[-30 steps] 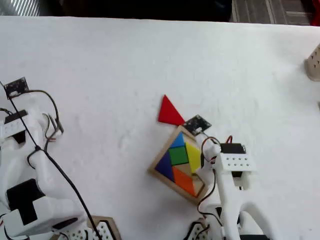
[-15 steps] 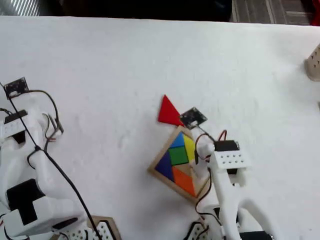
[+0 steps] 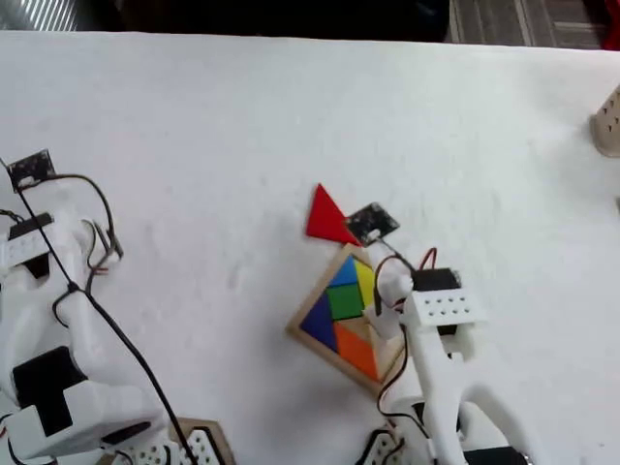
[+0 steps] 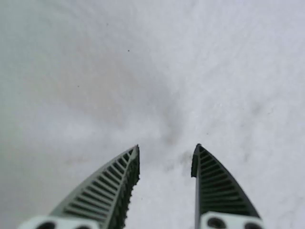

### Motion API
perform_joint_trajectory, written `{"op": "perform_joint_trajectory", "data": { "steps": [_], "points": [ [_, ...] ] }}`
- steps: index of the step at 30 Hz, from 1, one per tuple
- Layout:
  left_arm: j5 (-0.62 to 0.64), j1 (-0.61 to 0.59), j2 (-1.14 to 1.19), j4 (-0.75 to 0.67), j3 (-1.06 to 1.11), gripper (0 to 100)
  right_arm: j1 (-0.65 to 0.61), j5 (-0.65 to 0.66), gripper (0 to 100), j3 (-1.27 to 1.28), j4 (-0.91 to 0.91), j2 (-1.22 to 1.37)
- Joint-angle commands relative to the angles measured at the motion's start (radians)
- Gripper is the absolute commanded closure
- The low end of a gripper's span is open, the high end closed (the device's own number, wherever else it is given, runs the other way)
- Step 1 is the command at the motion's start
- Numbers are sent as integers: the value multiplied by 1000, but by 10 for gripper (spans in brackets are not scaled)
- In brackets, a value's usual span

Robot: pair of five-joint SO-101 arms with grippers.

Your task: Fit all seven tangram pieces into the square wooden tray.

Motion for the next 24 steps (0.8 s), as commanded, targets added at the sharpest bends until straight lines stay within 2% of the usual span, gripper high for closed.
{"op": "perform_joint_trajectory", "data": {
  "steps": [1, 5, 12, 17, 20, 24],
  "points": [
    [-14, 7, -4, -17, -8, 812, -62, -17, 980, 32, -54, 1],
    [-14, 7, -4, -17, -8, 812, -68, -71, 978, 41, -136, 2],
    [-14, 7, -4, -17, -8, 812, -68, -80, 979, 40, -216, 2],
    [-14, 7, -4, -17, -8, 812, -67, -72, 981, -3, -108, -25],
    [-14, 7, -4, -17, -8, 812, -24, -81, 981, -71, -25, -65],
    [-14, 8, -4, -17, -8, 812, 19, -201, 978, -164, -18, -76]
  ]
}}
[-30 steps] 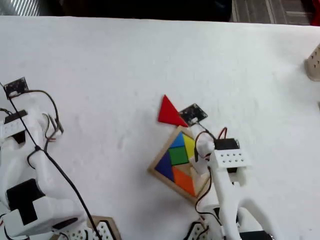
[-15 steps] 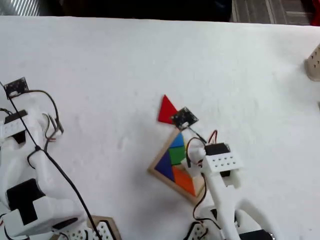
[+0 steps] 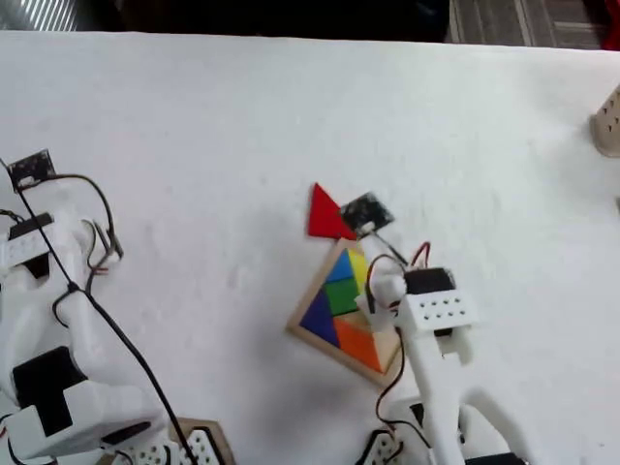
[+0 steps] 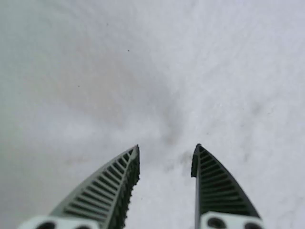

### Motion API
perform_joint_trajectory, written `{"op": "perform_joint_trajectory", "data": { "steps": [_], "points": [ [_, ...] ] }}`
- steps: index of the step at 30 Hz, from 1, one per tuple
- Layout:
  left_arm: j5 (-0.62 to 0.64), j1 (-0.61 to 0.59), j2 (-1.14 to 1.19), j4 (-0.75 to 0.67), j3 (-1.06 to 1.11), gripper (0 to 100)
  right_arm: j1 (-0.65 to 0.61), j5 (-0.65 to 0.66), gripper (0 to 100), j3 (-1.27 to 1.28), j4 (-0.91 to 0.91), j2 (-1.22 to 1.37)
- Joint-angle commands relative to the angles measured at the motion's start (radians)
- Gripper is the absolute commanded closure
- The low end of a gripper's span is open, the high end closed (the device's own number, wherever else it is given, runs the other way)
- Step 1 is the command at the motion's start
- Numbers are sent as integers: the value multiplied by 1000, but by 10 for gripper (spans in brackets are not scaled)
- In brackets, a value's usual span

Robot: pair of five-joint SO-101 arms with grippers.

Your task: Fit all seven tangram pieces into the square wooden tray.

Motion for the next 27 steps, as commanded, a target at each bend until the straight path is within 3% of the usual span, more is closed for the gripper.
{"op": "perform_joint_trajectory", "data": {
  "steps": [1, 10, 23, 27],
  "points": [
    [-14, 10, -4, -17, -8, 812, 22, -103, 976, -118, 13, -36],
    [-14, 10, -2, -17, -8, 812, -203, -161, 768, -288, -22, 45],
    [-14, 27, -2, -28, -6, 812, -202, -157, 758, -750, -74, 687],
    [-14, 35, -5, -55, 11, 812, -199, -98, 758, -884, -68, 839]
  ]
}}
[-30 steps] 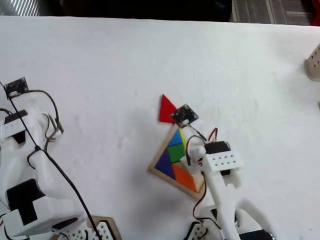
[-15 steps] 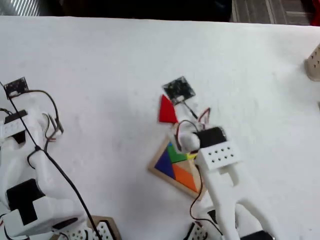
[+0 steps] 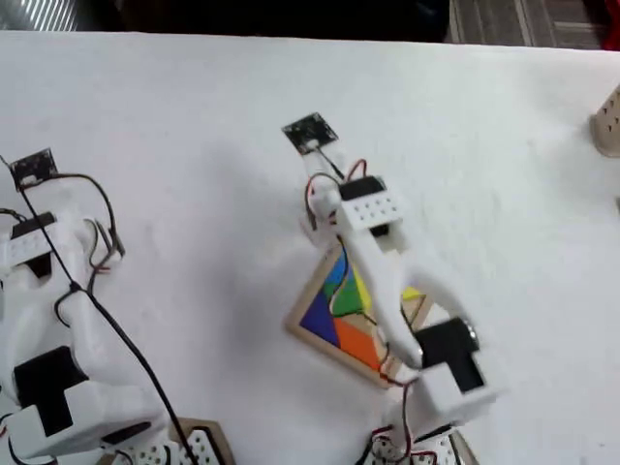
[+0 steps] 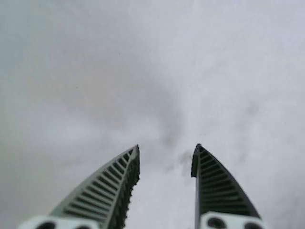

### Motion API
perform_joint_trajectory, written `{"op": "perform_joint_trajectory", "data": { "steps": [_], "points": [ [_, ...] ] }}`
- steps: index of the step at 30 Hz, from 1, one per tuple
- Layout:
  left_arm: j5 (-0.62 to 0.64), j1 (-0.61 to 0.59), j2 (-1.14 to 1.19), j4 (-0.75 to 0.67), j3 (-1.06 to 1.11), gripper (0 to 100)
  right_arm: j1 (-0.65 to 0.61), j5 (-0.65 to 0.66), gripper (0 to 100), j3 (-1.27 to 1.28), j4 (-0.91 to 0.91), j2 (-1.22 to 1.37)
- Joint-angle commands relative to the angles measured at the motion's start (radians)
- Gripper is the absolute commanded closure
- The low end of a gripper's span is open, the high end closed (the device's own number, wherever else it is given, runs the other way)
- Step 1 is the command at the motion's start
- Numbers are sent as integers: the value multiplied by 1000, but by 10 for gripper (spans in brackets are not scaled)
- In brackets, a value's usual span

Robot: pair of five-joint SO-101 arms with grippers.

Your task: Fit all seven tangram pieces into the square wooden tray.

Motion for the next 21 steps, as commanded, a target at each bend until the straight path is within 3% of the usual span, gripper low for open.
{"op": "perform_joint_trajectory", "data": {
  "steps": [1, 9, 15, 21],
  "points": [
    [-11, 19, -5, -37, 5, 812, -2, 43, 758, -155, 1, 96],
    [-12, 19, -5, -40, 6, 812, 7, 46, 660, -414, 140, 331],
    [-12, 19, -5, -40, 6, 812, 7, 54, 656, -566, 271, 441],
    [-12, 19, -5, -40, 6, 812, -33, 149, 656, -698, 400, 521]
  ]
}}
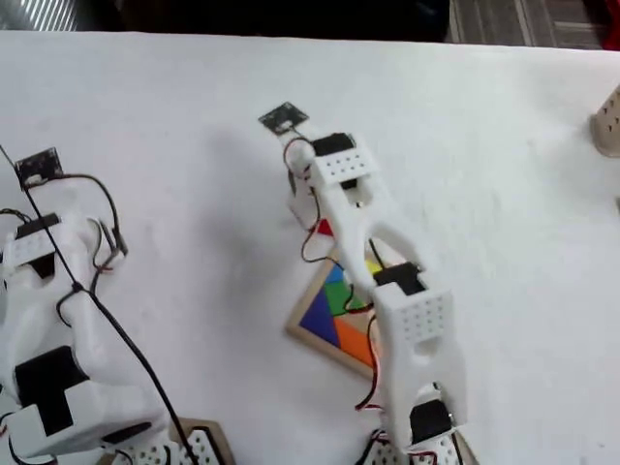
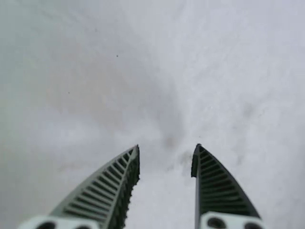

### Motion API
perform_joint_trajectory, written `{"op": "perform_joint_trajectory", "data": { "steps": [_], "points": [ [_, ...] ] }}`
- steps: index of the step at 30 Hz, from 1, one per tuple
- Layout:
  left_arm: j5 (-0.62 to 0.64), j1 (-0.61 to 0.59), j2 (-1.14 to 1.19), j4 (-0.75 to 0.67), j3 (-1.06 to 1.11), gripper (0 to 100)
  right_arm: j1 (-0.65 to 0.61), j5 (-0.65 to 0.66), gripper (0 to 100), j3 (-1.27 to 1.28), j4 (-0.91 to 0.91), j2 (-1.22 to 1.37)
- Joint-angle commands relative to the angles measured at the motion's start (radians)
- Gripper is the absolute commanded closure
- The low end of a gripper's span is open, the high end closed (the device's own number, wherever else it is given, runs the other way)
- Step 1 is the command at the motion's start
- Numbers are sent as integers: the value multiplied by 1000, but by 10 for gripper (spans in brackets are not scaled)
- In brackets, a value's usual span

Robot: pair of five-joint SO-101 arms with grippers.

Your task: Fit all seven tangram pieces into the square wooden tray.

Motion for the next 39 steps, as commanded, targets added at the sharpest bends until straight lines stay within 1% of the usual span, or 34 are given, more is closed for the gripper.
{"op": "perform_joint_trajectory", "data": {
  "steps": [1, 6, 9, 17, 21, 29, 31, 35, 37, 39],
  "points": [
    [-12, 12, -5, -18, -6, 812, -24, 32, 656, -66, 74, 24],
    [-12, 12, -5, -18, -6, 812, -45, 25, 656, -120, 154, -16],
    [-12, 18, -5, -18, -6, 812, -51, 14, 656, -115, 147, -25],
    [-12, 16, -5, -18, -6, 812, -54, 15, 656, -97, 114, 53],
    [-12, 16, -5, -18, -6, 812, -64, 61, 656, -94, 116, 47],
    [-12, 16, -5, -17, -6, 812, -65, 68, 661, -106, 108, 58],
    [-12, 16, -5, -17, -6, 812, -65, 68, 704, -106, 108, 58],
    [-12, 15, -5, -17, -6, 812, -65, 61, 857, -104, 84, 58],
    [-12, 13, -5, -15, -6, 812, -65, 60, 872, -103, 82, 58],
    [-12, 13, -5, -15, -6, 812, -64, 29, 873, -101, 82, 58]
  ]
}}
